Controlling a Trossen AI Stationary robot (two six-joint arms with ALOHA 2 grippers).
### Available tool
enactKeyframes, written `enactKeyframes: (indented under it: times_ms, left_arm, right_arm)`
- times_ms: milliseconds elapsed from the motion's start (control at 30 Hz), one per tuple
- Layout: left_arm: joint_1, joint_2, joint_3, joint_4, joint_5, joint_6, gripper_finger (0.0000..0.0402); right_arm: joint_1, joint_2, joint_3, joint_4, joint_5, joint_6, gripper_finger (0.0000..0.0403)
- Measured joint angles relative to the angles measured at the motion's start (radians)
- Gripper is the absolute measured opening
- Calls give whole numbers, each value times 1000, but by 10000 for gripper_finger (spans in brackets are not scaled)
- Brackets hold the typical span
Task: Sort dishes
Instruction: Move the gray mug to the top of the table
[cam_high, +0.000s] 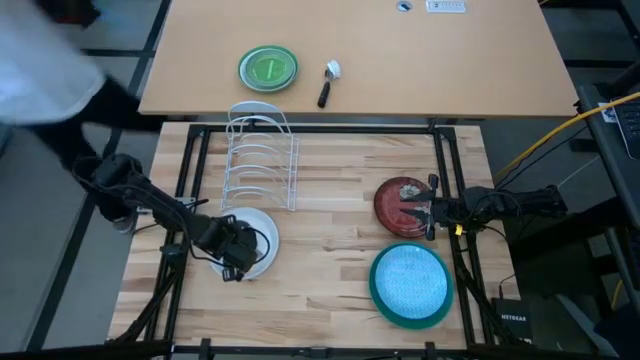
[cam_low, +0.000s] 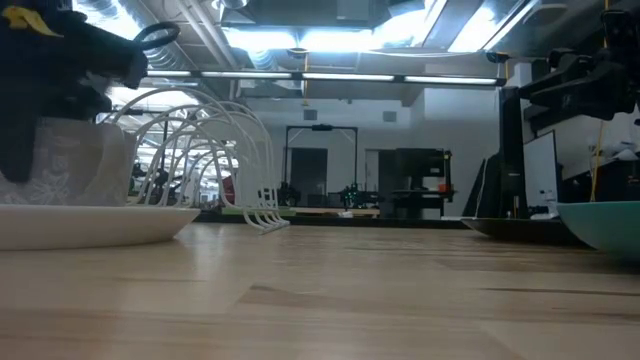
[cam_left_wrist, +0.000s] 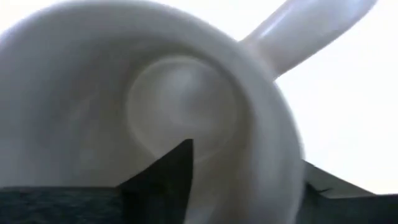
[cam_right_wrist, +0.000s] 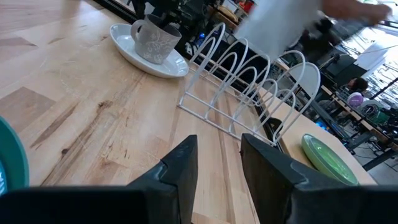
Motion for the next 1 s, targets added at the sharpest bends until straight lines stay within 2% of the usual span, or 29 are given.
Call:
enactKeyframes:
  times_ms: [133,233,267,500,767,900,1000]
  left_arm:
    - [1,0,0,40,0,39,84]
    - [1,0,0,54,1,23,23]
    - [1,0,1,51,3,5,14]
    - [1,1,57,37,18,-17,7]
    - [1,1,240,55,6,9,6]
    - [10,11,314,162,-80,24,6]
    - [41,48,360,289,-105,113,6]
  right_arm:
    - [0,0,0,0,0,0,127]
    - [0,0,0,0,0,0,127]
    - [0,0,0,0,0,0,127]
    - [0,0,0,0,0,0,127]
    - [0,0,0,0,0,0,127]
    - [0,0,0,1,2,0,127]
    - [0,0,0,2,27,-1,127]
